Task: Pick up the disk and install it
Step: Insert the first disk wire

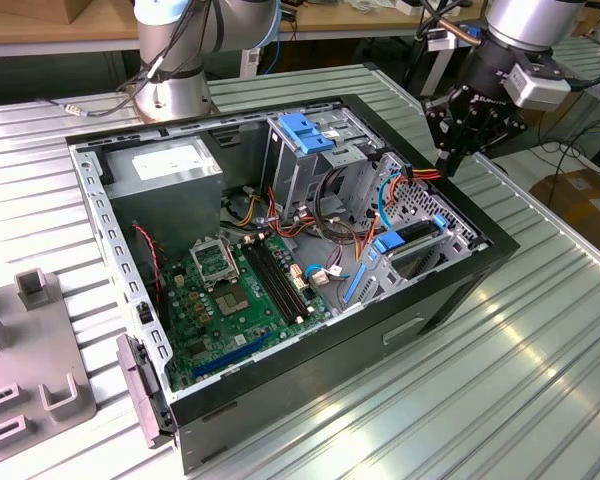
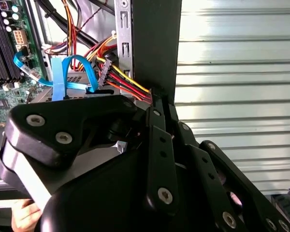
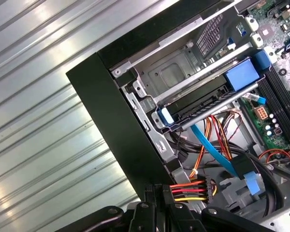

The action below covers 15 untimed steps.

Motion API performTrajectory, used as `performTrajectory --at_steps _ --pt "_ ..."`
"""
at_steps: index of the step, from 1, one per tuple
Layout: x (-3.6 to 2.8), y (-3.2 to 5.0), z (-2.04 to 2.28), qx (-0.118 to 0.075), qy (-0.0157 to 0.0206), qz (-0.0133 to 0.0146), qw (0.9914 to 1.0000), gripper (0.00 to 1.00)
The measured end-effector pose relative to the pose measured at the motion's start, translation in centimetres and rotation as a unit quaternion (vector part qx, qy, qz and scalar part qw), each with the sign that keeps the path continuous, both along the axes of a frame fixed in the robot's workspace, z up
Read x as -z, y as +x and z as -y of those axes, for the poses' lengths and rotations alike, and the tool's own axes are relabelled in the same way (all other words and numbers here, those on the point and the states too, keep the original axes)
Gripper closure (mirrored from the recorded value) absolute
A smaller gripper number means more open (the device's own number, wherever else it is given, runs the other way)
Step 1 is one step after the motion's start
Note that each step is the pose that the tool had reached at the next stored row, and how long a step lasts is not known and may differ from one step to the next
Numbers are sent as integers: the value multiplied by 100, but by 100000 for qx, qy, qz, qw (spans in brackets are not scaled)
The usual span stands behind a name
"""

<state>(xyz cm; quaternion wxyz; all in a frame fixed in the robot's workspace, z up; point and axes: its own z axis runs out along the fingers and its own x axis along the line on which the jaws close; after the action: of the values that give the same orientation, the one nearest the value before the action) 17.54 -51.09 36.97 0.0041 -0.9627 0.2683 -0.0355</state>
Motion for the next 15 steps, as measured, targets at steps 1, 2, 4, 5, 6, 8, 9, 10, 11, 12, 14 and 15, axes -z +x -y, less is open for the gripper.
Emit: performTrajectory --at_steps 1,2,4,5,6,8,9,10,11,12,14,15 --pt "0 -3 1 492 -3 0 99999 83" --pt "1 -3 1 1205 -1 1 99993 83" --pt "4 -4 1 3430 -8 0 99941 83" --pt "5 -4 1 4047 -14 0 99918 83" --pt "7 -4 1 4718 -18 1 99889 83" --pt "12 -4 1 5831 -67 2 99830 83" --pt "15 -4 1 6362 -113 4 99797 83" --pt "19 -4 1 6917 -181 8 99760 83" --pt "23 -4 1 7321 -299 16 99731 83" --pt "26 -7 0 7441 -419 26 99722 83" --pt "30 -36 1 7543 -532 33 99714 83" --pt "33 -54 1 7578 -567 31 99711 83"
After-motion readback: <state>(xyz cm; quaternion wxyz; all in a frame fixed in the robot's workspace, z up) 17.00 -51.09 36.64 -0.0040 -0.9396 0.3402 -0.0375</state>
